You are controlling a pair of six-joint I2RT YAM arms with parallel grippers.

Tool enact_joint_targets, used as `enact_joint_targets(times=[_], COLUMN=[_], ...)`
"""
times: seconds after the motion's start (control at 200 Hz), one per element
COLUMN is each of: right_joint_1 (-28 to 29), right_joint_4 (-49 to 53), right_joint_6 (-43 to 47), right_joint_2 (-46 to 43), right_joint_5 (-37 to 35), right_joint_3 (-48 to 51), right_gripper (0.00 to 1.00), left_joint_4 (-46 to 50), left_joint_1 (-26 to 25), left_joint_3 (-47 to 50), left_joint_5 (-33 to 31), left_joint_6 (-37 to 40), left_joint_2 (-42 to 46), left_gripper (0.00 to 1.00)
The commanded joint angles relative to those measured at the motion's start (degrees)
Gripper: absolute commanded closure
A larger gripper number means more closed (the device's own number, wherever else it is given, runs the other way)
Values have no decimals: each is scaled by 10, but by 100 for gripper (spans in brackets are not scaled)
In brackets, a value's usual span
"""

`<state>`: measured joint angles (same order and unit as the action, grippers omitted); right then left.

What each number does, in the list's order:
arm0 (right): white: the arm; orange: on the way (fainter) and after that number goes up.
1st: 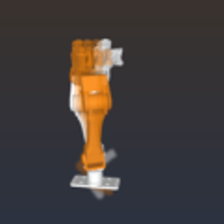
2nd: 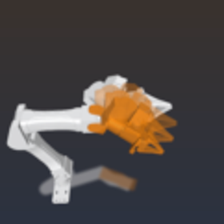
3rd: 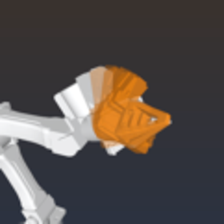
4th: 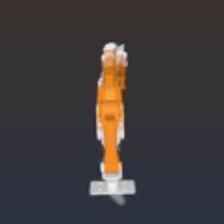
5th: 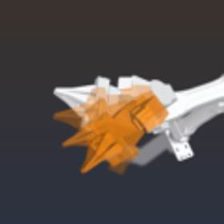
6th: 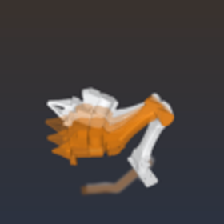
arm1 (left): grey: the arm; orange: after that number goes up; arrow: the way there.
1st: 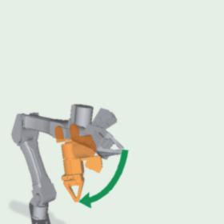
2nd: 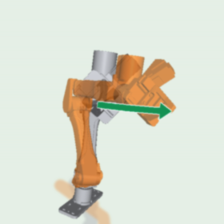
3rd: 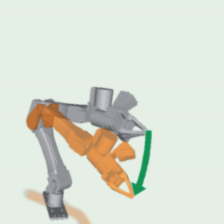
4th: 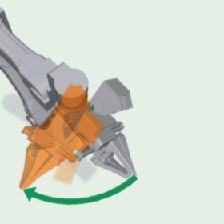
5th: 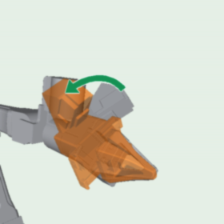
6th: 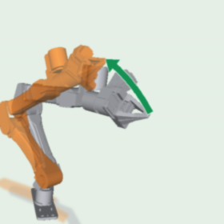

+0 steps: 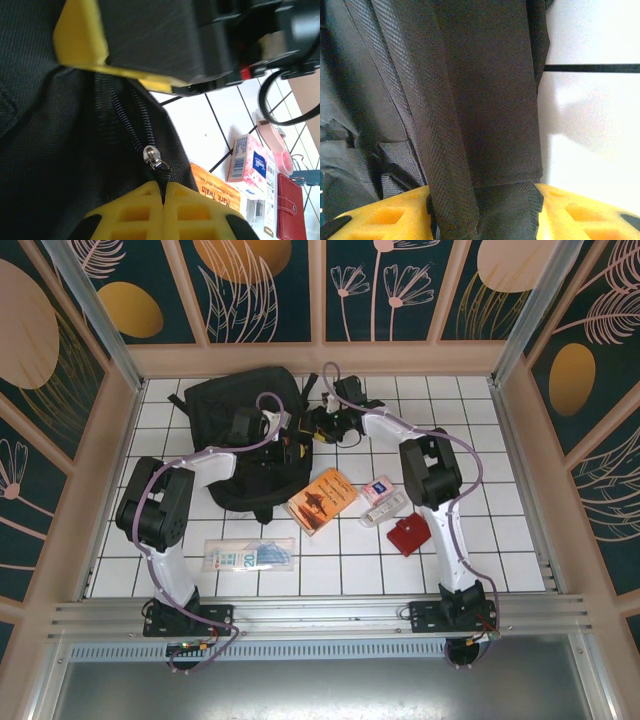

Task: Pack the student bag
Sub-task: Unzip the student bag at the top-center of the table.

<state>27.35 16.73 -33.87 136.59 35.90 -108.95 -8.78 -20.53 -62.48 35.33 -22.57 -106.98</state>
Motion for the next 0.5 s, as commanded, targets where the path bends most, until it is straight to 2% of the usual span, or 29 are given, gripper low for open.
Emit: enact_joint_targets(times=[0.0, 0.105, 0.22, 0.495], right_joint_1=[11, 7, -3, -20], right_joint_4=[41, 16, -22, -41], right_joint_6=[12, -14, -44, -63], right_joint_2=[18, 15, -6, -31], right_joint_5=[-1, -10, -21, -42], right_joint_3=[-50, -36, -6, 13], right_gripper=[68, 100, 100, 100], left_joint_4=[9, 31, 47, 63], left_joint_1=[-6, -10, -13, -16], left_joint_3=[2, 1, 13, 47], left_joint_5=[-1, -15, -33, -43], left_joint_6=[12, 24, 28, 18], left_joint_2=[24, 31, 51, 105], left_gripper=[100, 100, 100, 100])
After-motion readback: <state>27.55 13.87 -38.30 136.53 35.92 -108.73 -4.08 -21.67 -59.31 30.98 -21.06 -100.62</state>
